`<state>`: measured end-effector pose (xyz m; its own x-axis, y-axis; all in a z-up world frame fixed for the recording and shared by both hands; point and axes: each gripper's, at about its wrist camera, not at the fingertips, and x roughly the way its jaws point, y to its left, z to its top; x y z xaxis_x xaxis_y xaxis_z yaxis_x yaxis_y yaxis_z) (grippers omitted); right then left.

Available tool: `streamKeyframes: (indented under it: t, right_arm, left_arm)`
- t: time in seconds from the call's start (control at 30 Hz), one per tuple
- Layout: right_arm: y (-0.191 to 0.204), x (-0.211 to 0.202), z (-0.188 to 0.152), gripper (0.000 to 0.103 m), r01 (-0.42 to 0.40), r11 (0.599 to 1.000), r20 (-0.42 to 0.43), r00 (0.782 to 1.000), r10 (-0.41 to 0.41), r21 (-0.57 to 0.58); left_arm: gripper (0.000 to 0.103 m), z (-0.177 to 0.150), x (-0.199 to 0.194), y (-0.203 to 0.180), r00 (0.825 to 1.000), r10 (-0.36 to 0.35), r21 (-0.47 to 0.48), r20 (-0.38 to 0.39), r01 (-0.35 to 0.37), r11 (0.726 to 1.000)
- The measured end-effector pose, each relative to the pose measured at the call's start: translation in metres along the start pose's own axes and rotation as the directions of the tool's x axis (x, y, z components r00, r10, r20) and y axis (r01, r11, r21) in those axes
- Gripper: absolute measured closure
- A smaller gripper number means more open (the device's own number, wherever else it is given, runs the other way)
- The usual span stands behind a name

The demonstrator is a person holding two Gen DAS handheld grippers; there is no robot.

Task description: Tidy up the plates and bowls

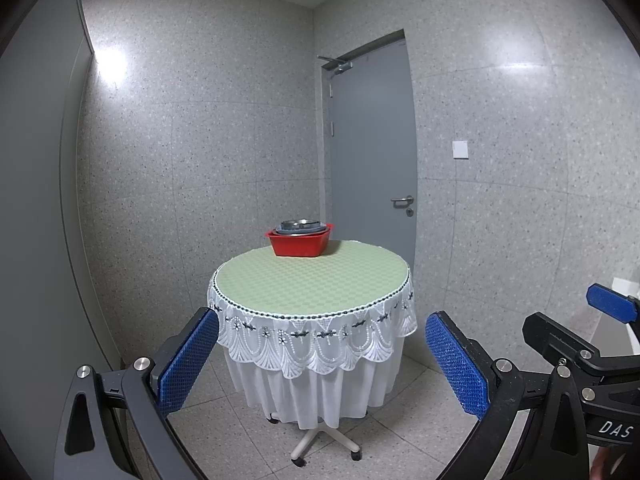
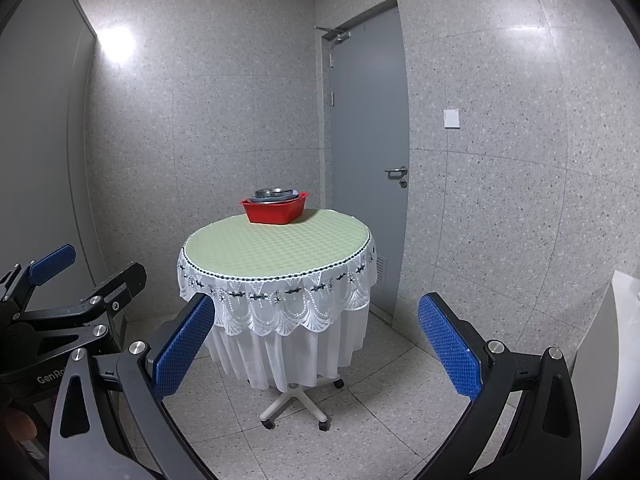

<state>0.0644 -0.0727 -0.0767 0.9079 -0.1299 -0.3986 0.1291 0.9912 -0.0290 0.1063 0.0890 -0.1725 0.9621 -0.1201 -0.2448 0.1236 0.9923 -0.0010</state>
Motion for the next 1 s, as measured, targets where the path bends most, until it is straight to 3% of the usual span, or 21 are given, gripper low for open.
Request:
streamKeyframes:
  t: [1.0]
  right_arm:
    - [-0.003, 0.012, 0.002, 0.0, -0.001, 1.0, -0.014, 1.0, 0.001, -0.002]
  left_arm:
    - [0.001, -0.004, 0.016, 0.005, 1.0, 0.004, 0.009, 0.012, -0.004, 1.0]
